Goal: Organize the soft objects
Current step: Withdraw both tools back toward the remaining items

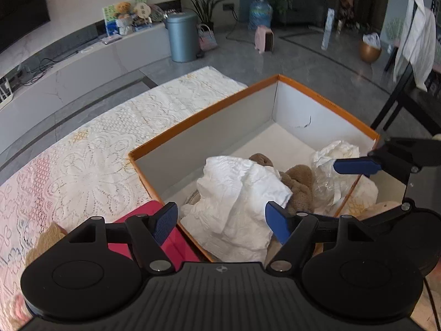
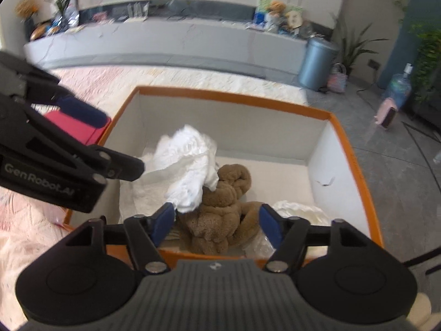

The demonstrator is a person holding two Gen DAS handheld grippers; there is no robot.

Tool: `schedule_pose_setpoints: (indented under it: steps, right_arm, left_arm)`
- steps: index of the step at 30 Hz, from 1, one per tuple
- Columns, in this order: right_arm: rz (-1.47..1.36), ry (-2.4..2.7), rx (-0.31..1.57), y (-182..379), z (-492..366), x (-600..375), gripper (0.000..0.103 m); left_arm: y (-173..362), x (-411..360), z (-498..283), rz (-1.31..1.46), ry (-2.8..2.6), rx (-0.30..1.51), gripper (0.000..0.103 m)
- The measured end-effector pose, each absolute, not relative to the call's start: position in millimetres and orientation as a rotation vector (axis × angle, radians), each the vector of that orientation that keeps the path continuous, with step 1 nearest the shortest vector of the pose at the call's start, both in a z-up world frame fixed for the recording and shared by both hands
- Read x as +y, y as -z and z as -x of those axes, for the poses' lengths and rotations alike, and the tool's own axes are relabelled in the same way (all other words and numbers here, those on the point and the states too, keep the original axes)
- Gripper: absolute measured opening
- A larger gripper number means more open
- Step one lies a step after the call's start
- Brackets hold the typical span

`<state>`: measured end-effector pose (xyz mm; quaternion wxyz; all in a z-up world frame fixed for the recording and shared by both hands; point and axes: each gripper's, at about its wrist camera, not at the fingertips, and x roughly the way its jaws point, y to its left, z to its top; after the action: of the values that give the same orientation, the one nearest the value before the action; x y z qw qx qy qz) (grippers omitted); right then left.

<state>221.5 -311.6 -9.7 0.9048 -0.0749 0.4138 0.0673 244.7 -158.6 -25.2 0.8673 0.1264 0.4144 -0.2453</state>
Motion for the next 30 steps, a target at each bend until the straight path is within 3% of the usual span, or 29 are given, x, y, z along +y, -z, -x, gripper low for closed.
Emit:
schedule_pose_setpoints:
  steps: [14,30]
  right_arm:
    - [0.068,-0.021,0.596,-5,-140,-250,0.082]
    - [0.107,-0.238,0.5,27,-91,-125,0.082]
  left_arm:
    - [18,-62,-152,-0.03,0.359,0.667,0.084]
    - [75,63,-83,0.153,0.059,0.742,0.077]
